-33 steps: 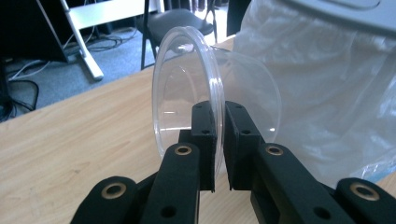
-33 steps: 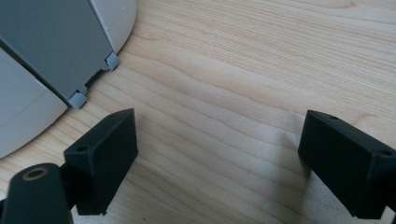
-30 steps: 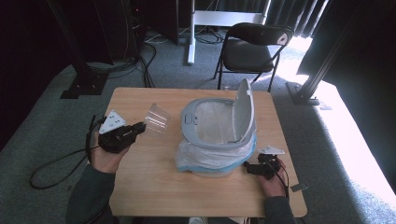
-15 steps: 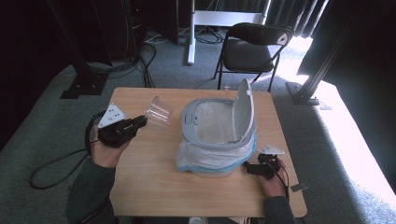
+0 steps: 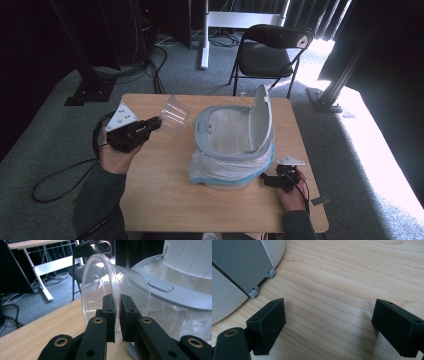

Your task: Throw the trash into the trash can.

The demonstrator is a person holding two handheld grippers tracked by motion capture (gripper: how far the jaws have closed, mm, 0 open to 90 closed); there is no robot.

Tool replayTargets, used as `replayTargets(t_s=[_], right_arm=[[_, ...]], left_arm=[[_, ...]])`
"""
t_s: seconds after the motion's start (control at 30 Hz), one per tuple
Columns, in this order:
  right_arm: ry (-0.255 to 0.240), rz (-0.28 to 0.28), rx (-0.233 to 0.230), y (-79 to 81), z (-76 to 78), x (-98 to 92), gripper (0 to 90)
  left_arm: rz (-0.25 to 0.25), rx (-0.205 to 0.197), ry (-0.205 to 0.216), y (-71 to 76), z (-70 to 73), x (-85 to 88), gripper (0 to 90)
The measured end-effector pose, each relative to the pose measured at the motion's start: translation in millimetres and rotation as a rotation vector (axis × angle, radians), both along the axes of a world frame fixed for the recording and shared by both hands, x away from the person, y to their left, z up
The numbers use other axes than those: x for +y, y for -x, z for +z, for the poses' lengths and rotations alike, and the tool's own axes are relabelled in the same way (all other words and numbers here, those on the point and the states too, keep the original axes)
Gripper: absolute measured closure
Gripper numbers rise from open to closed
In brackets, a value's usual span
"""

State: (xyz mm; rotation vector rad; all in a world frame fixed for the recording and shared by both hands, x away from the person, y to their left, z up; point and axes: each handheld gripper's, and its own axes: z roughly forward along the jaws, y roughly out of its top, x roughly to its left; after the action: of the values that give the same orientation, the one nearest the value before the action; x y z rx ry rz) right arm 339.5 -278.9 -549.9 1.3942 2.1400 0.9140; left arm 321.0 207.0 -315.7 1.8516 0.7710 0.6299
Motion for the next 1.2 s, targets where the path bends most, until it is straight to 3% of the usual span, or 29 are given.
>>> replayTargets(t_s=[0.47,1.2], right_arm=[[0.000,0.000,0.000,0.0,0.0,0.0,11.0],[0.000,0.000,0.000,0.0,0.0,0.0,11.0]], left_arm=[[-0.034,-0.007,-0.015,-4.4,10.1,-5.4,83.8],[-0.077,-0.037,0.004,-11.0,33.0,-11.5,83.8]])
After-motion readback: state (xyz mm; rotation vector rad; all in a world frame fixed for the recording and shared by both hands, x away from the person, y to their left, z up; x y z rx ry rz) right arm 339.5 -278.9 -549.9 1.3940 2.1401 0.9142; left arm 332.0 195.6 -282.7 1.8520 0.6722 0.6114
